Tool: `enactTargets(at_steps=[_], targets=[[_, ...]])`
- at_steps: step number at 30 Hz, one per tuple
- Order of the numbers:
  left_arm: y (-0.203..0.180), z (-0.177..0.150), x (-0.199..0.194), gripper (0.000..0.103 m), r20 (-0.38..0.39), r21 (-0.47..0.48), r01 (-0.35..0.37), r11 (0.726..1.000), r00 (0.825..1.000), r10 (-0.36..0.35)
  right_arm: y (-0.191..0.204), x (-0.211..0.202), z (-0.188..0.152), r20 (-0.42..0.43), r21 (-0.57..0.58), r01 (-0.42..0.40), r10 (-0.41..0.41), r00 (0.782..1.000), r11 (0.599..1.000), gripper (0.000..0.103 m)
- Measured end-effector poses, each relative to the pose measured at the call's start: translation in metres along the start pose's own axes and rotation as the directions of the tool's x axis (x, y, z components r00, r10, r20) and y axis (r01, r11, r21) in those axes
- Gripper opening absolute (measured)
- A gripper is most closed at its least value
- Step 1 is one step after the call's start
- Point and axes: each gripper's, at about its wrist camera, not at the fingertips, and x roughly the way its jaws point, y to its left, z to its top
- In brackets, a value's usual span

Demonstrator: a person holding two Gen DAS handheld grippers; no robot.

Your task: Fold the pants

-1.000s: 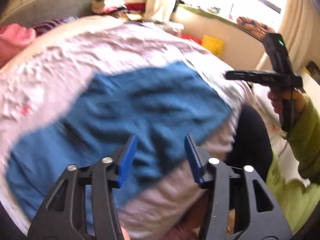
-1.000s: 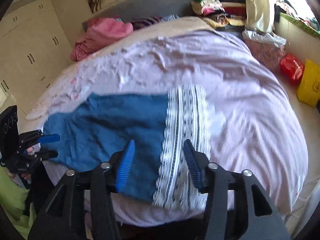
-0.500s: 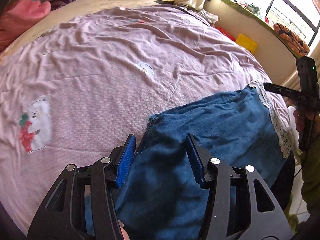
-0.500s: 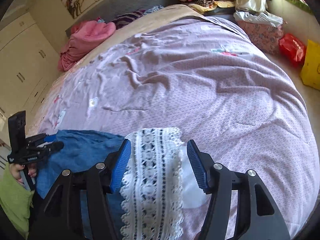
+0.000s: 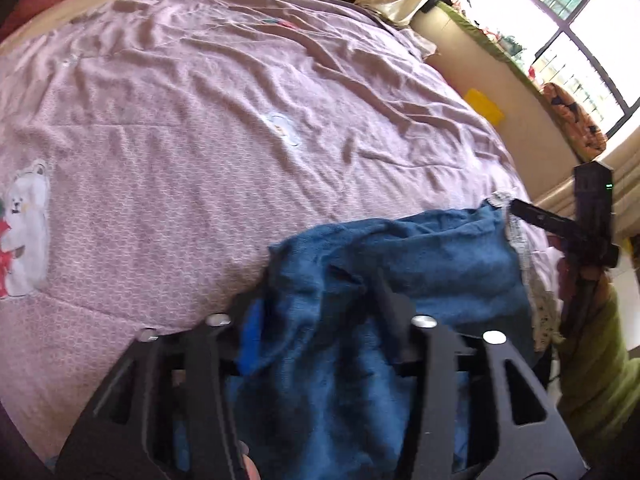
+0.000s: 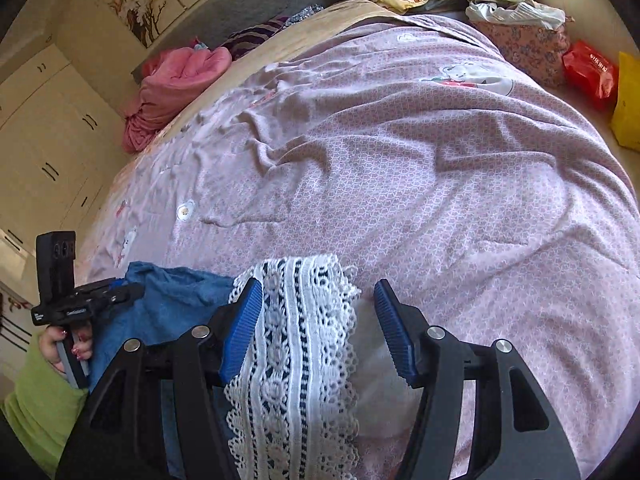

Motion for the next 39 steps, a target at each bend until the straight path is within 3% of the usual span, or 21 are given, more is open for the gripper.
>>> enactTargets(at_steps=[2, 3, 5, 6, 7, 10, 14, 17, 19, 23, 26, 27, 29, 34, 39], targets=[[-0.001, 0.001, 0.002, 0.045, -0.003, 0.001, -0.018, 1.0, 1.0, 0.018, -0.003, 0.01, 0.001, -0.028, 0.018, -0.016, 0.016, 0.999, 1.0, 0.054], [-0.001, 0.001, 0.004, 0.045, -0.009, -0.001, -0.02, 1.0, 1.0, 0.02, -0.003, 0.012, 0.0, -0.034, 0.021, -0.027, 0.027, 0.999, 0.999, 0.041], [-0.003, 0.002, 0.007, 0.043, -0.016, 0.003, -0.029, 1.0, 0.999, 0.029, 0.001, 0.015, -0.004, -0.045, 0.023, -0.07, 0.071, 0.996, 0.997, 0.029], [-0.004, 0.002, 0.008, 0.033, -0.014, 0.005, -0.027, 1.0, 1.0, 0.027, 0.004, 0.013, -0.006, -0.041, 0.014, -0.086, 0.086, 0.995, 0.996, 0.022], [-0.004, 0.002, 0.008, 0.018, -0.011, 0.001, -0.026, 1.0, 1.0, 0.026, 0.007, 0.011, -0.008, -0.032, 0.002, -0.093, 0.093, 0.995, 0.996, 0.02], [-0.004, 0.004, 0.002, 0.006, 0.016, -0.023, -0.032, 0.999, 0.999, 0.032, 0.02, -0.007, -0.011, 0.039, -0.062, -0.106, 0.108, 0.993, 0.992, 0.017], [-0.01, 0.01, -0.013, 0.006, 0.097, -0.052, -0.01, 0.999, 0.995, 0.015, 0.035, -0.04, 0.006, 0.167, -0.147, -0.05, 0.075, 0.983, 0.988, 0.016], [-0.021, 0.015, -0.01, 0.006, 0.108, -0.012, -0.064, 0.998, 0.992, 0.064, 0.044, -0.036, 0.022, 0.182, -0.226, 0.053, -0.011, 0.983, 0.973, 0.016], [-0.023, 0.016, 0.0, 0.006, 0.1, -0.008, -0.111, 0.994, 0.989, 0.111, 0.039, -0.019, 0.027, 0.14, -0.241, 0.101, -0.069, 0.988, 0.965, 0.016], [-0.013, 0.013, 0.013, 0.009, 0.085, -0.04, -0.123, 0.992, 0.988, 0.126, 0.023, 0.025, 0.022, 0.039, -0.238, 0.163, -0.158, 0.987, 0.957, 0.018], [-0.011, 0.012, 0.016, 0.015, 0.09, -0.029, -0.148, 0.988, 0.984, 0.151, 0.018, 0.034, 0.019, 0.04, -0.225, 0.184, -0.179, 0.983, 0.957, 0.025], [-0.01, 0.013, 0.016, 0.016, 0.093, -0.036, -0.144, 0.989, 0.985, 0.147, 0.017, 0.034, 0.019, 0.044, -0.22, 0.195, -0.189, 0.981, 0.956, 0.033], [-0.008, 0.014, 0.007, 0.016, 0.106, -0.052, -0.129, 0.99, 0.985, 0.134, 0.017, 0.026, 0.018, 0.066, -0.207, 0.216, -0.206, 0.976, 0.954, 0.043], [-0.002, 0.011, -0.033, 0.031, 0.174, -0.062, -0.146, 0.987, 0.973, 0.155, 0.016, -0.015, 0.012, 0.136, -0.144, 0.18, -0.16, 0.978, 0.973, 0.052], [0.008, -0.01, -0.08, 0.034, 0.234, -0.09, -0.181, 0.979, 0.952, 0.197, 0.026, -0.047, -0.015, 0.152, -0.147, 0.126, -0.104, 0.983, 0.981, 0.057]])
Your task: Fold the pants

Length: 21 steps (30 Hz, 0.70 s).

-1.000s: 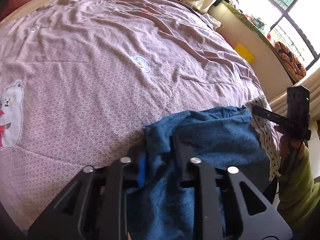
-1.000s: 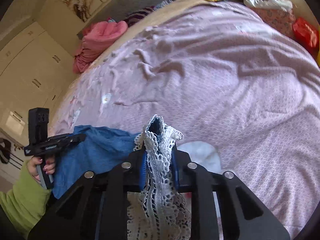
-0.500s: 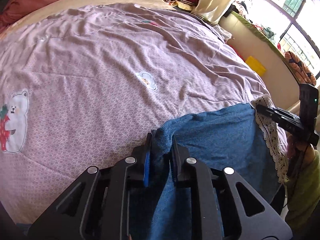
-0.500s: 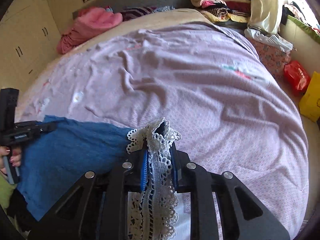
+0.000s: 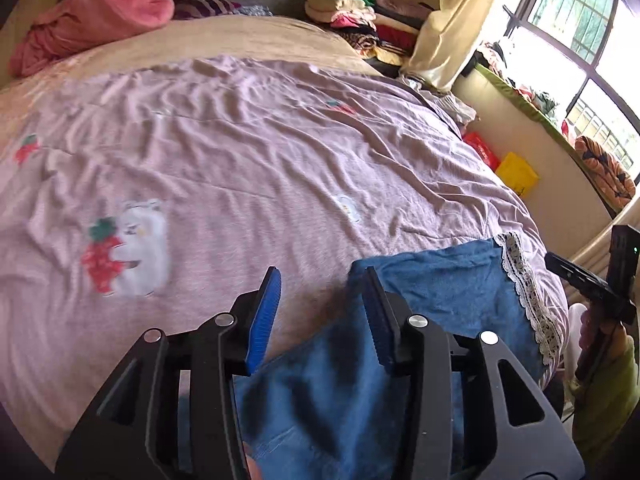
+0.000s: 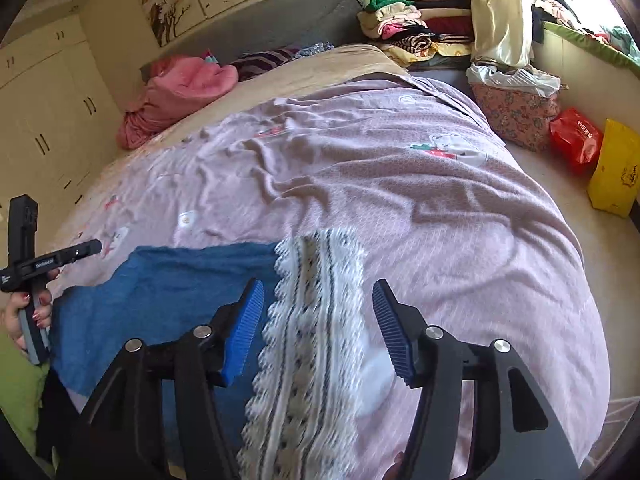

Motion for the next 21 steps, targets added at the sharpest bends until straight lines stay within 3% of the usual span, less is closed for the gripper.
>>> enactTargets(at_steps=[8, 11, 15, 17, 19, 21], targets=[[0.008, -0.061, -0.034, 0.034, -0.036, 0.111, -0.118, 0.987, 0.992, 0.122, 0.004, -0.021, -0.053, -0.076, 0.031, -0.016, 0.018, 0.997, 0.999, 0.059], [0.005, -0.086, -0.039, 0.034, -0.056, 0.104, -0.085, 0.991, 0.994, 0.091, 0.0, -0.016, -0.065, -0.131, 0.05, -0.008, 0.015, 0.991, 0.999, 0.059], [0.011, -0.108, -0.051, 0.034, -0.027, 0.045, -0.177, 0.983, 0.984, 0.178, -0.001, -0.01, -0.074, -0.178, 0.077, -0.05, 0.063, 0.982, 0.996, 0.058], [0.02, -0.112, -0.067, 0.034, 0.003, -0.002, -0.175, 0.985, 0.985, 0.175, -0.003, -0.011, -0.075, -0.178, 0.092, -0.073, 0.089, 0.98, 0.993, 0.056], [0.031, -0.115, -0.09, 0.045, 0.045, -0.032, -0.213, 0.977, 0.976, 0.214, -0.005, -0.012, -0.076, -0.175, 0.107, -0.089, 0.107, 0.979, 0.99, 0.053], [0.044, -0.12, -0.106, 0.054, 0.069, -0.056, -0.288, 0.956, 0.954, 0.292, -0.007, -0.013, -0.078, -0.172, 0.116, -0.102, 0.121, 0.978, 0.988, 0.052]])
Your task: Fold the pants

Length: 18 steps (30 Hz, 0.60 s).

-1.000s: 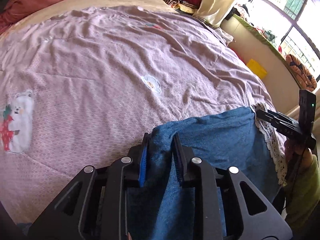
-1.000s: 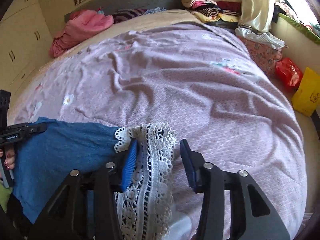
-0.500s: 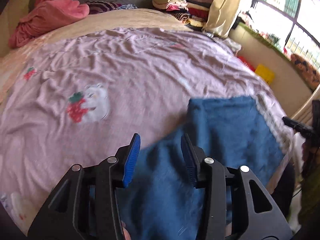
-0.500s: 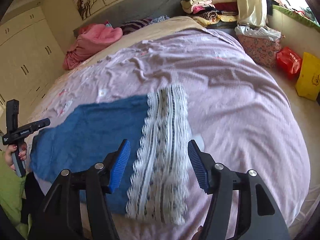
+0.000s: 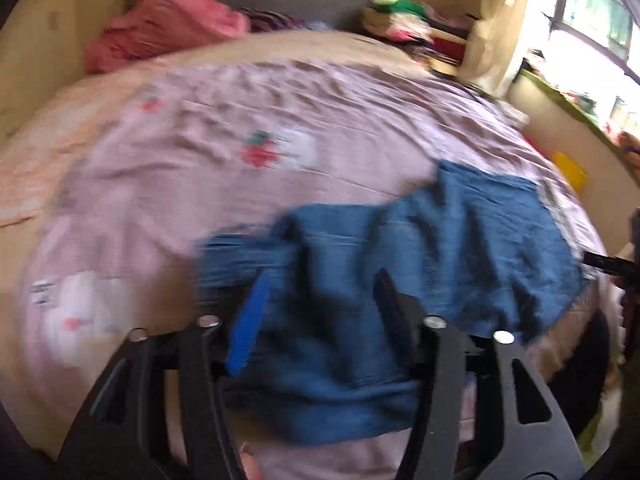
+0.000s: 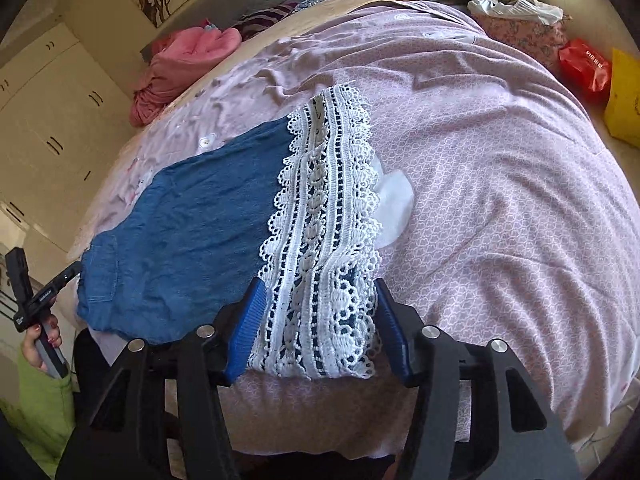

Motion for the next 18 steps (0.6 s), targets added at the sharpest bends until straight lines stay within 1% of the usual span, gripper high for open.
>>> enactTargets(at_steps=[1, 2, 4, 6, 7, 8, 9, 10, 11, 12, 14, 16, 18], targets=[[0.011, -0.002, -0.003, 0.058, -0.002, -0.025, -0.017, 1.0, 1.0, 0.017, 0.0, 0.0, 0.0, 0.002, -0.001, 0.003, -0.003, 1.0, 1.0, 0.051], [0.017, -0.004, -0.004, 0.059, -0.007, -0.047, -0.025, 0.999, 1.0, 0.025, 0.001, 0.0, 0.0, 0.005, -0.003, 0.002, -0.002, 1.0, 1.0, 0.05], [0.031, -0.008, 0.006, 0.063, -0.042, -0.103, -0.04, 0.994, 0.998, 0.036, 0.002, 0.002, -0.001, 0.007, 0.0, 0.001, -0.001, 1.0, 1.0, 0.045], [0.037, -0.012, 0.017, 0.063, -0.069, -0.128, -0.045, 0.991, 0.997, 0.036, 0.004, 0.004, -0.002, 0.008, 0.0, 0.002, -0.002, 1.0, 1.0, 0.039], [0.036, -0.014, 0.024, 0.061, -0.084, -0.134, -0.041, 0.99, 0.996, 0.03, 0.006, 0.005, -0.003, 0.012, -0.003, 0.008, -0.008, 1.0, 1.0, 0.037], [0.032, -0.015, 0.028, 0.053, -0.09, -0.131, -0.026, 0.991, 0.996, 0.014, 0.008, 0.004, -0.004, 0.016, -0.012, 0.014, -0.014, 1.0, 1.0, 0.03], [0.028, -0.017, 0.032, 0.035, -0.102, -0.128, -0.027, 0.991, 0.995, 0.014, 0.008, 0.004, -0.005, 0.019, -0.018, 0.021, -0.021, 1.0, 1.0, 0.023], [0.024, -0.017, 0.035, 0.034, -0.115, -0.119, -0.053, 0.991, 0.993, 0.04, 0.009, 0.002, -0.006, 0.023, -0.028, 0.03, -0.03, 0.999, 0.999, 0.021], [0.023, -0.015, 0.036, 0.032, -0.115, -0.112, -0.064, 0.992, 0.992, 0.051, 0.009, 0.002, -0.006, 0.026, -0.036, 0.037, -0.036, 0.999, 0.999, 0.015], [0.023, -0.01, 0.033, 0.03, -0.102, -0.112, -0.068, 0.991, 0.993, 0.056, 0.01, 0.0, -0.006, 0.032, -0.045, 0.047, -0.046, 0.998, 0.998, 0.015], [0.028, -0.001, 0.029, 0.029, -0.079, -0.111, -0.085, 0.99, 0.994, 0.076, 0.01, -0.004, -0.005, 0.043, -0.052, 0.06, -0.058, 0.997, 0.997, 0.014], [0.035, 0.003, 0.025, 0.029, -0.052, -0.089, -0.13, 0.988, 0.991, 0.125, 0.006, -0.004, -0.006, 0.043, -0.042, 0.074, -0.072, 0.996, 0.996, 0.014], [0.038, -0.001, 0.031, 0.029, -0.077, -0.085, -0.119, 0.989, 0.991, 0.113, 0.004, 0.0, -0.009, 0.038, -0.031, 0.078, -0.077, 0.996, 0.996, 0.015]])
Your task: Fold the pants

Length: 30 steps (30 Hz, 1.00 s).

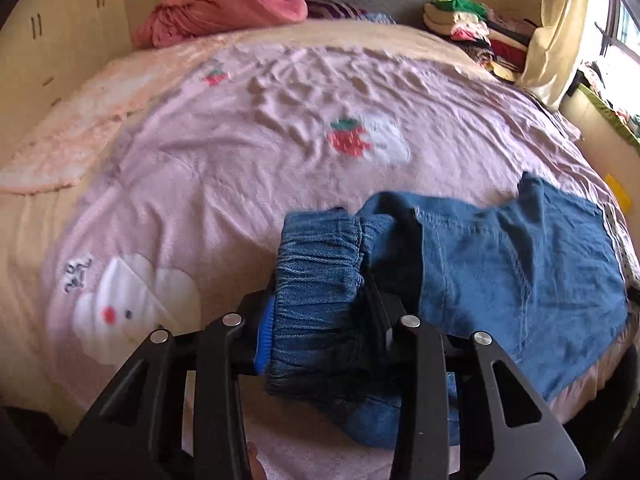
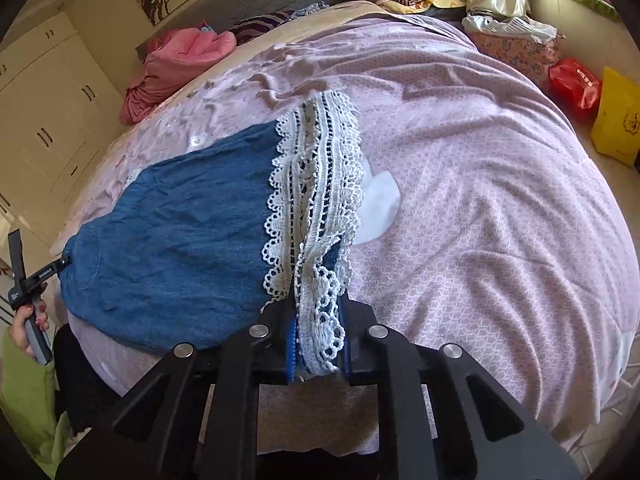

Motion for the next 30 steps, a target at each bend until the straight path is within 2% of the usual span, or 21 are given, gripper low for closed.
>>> enactTargets(at_steps=[2, 5, 7, 9, 10, 11, 12, 16, 18, 24, 29, 30], targets=[[-0.002, -0.007, 0.009, 0.03, -0.011, 0.016, -0.012, 1.0, 1.0, 0.012, -0.001, 0.005, -0.002, -0.001, 0.004, 0.01, -0.01, 1.0, 1.0, 0.015], [0.0, -0.011, 0.013, 0.032, 0.013, 0.006, -0.002, 1.0, 1.0, 0.002, 0.002, 0.007, -0.001, -0.001, 0.001, 0.028, -0.028, 1.0, 1.0, 0.018], [0.005, -0.009, 0.013, 0.038, 0.015, -0.016, 0.007, 1.0, 1.0, -0.007, 0.002, 0.005, -0.001, -0.004, -0.002, 0.031, -0.031, 1.0, 1.0, 0.02], [0.011, -0.008, 0.007, 0.039, 0.019, -0.048, 0.043, 0.998, 0.999, -0.042, 0.002, -0.002, -0.001, 0.012, 0.004, 0.037, -0.037, 0.999, 0.999, 0.03], [0.013, -0.007, 0.001, 0.042, 0.029, -0.058, 0.055, 0.997, 0.998, -0.054, 0.001, -0.009, -0.001, 0.028, 0.013, 0.043, -0.043, 0.999, 0.999, 0.034], [0.013, -0.008, -0.006, 0.044, 0.036, -0.056, 0.05, 0.997, 0.998, -0.048, 0.0, -0.015, -0.001, 0.048, 0.018, 0.051, -0.052, 0.998, 0.999, 0.042], [0.013, -0.007, -0.011, 0.049, 0.042, -0.052, 0.042, 0.998, 0.998, -0.04, 0.0, -0.02, -0.002, 0.06, 0.021, 0.056, -0.057, 0.997, 0.998, 0.045], [0.011, -0.005, -0.045, 0.055, 0.112, -0.035, -0.013, 0.999, 0.994, 0.017, 0.0, -0.04, -0.004, 0.111, 0.032, 0.063, -0.066, 0.992, 0.997, 0.046], [0.008, -0.002, -0.061, 0.058, 0.146, -0.027, -0.035, 0.999, 0.989, 0.039, 0.007, -0.047, -0.005, 0.126, 0.019, 0.053, -0.055, 0.991, 0.998, 0.049], [-0.034, 0.001, -0.089, 0.07, 0.2, 0.084, 0.032, 0.996, 0.979, -0.049, 0.053, -0.05, -0.005, 0.144, -0.09, 0.016, -0.003, 0.99, 0.996, 0.059], [-0.085, -0.005, -0.078, 0.073, 0.163, 0.173, 0.127, 0.977, 0.974, -0.155, 0.094, -0.038, -0.005, 0.124, -0.191, -0.002, 0.026, 0.992, 0.982, 0.067], [-0.098, -0.008, -0.071, 0.074, 0.139, 0.192, 0.165, 0.968, 0.971, -0.193, 0.1, -0.036, -0.005, 0.119, -0.205, -0.008, 0.033, 0.992, 0.979, 0.068]])
